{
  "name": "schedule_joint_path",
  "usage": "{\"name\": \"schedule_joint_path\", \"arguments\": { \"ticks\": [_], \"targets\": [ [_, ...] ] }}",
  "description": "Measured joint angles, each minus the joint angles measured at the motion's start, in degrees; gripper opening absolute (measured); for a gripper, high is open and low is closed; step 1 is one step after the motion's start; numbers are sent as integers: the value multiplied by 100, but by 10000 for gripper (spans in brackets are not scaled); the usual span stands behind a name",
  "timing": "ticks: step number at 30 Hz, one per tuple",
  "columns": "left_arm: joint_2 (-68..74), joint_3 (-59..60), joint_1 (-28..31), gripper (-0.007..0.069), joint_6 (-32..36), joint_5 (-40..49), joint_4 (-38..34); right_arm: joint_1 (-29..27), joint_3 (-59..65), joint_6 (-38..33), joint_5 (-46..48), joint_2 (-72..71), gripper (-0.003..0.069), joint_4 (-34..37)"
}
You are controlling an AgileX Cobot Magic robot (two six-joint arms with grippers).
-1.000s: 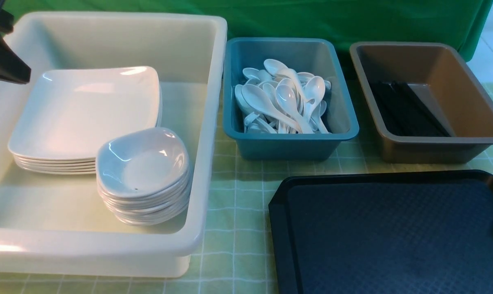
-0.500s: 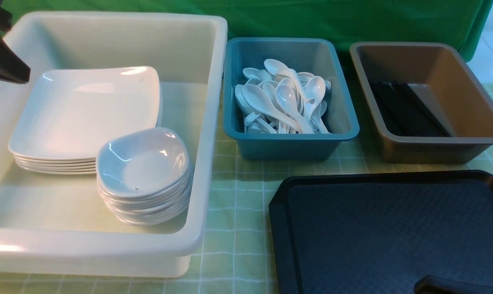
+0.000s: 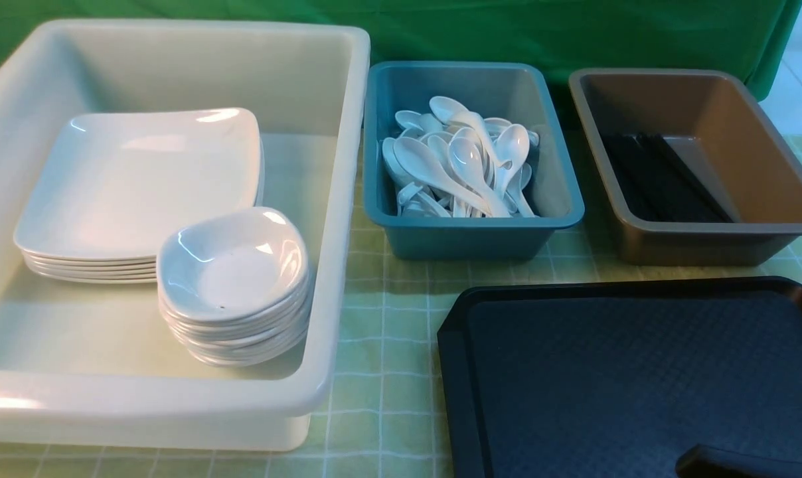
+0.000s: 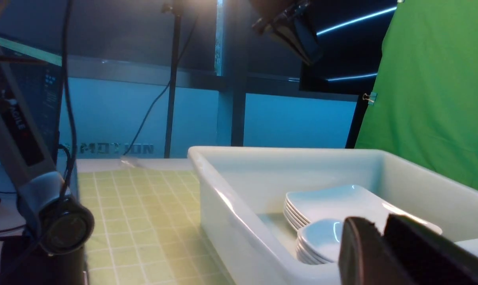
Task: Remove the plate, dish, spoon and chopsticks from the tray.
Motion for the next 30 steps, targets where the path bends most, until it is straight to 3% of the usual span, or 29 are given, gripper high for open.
{"name": "schedule_joint_path", "arguments": {
  "ticks": [7, 14, 15, 16, 18, 21, 25, 30],
  "targets": [
    [-692, 669, 0, -13, 0, 2, 675, 37, 59, 0, 45, -20, 102, 112],
    [-828, 1109, 0, -13, 0, 9, 980, -407, 189, 0, 1365, -466, 118, 283],
    [-828, 1206, 0, -13, 0, 9, 980, -809, 316, 0, 1563, -636, 121, 304],
    [-828, 1219, 0, -13, 0, 9, 980, -865, 336, 0, 1598, -659, 122, 302],
    [-828, 1395, 0, -13, 0, 15, 968, -1948, 648, 0, 1776, -1051, 125, 322],
    [-828, 1467, 0, -13, 0, 9, 961, -2528, 837, 0, 1830, -1313, 127, 326],
    [-828, 1565, 0, -13, 67, 9, 967, -3997, 1234, 0, 2013, -1831, 137, 336],
    [-828, 1616, 0, -13, 118, 9, 961, -5131, 1660, 0, 2082, -2200, 147, 353]
  ]
}}
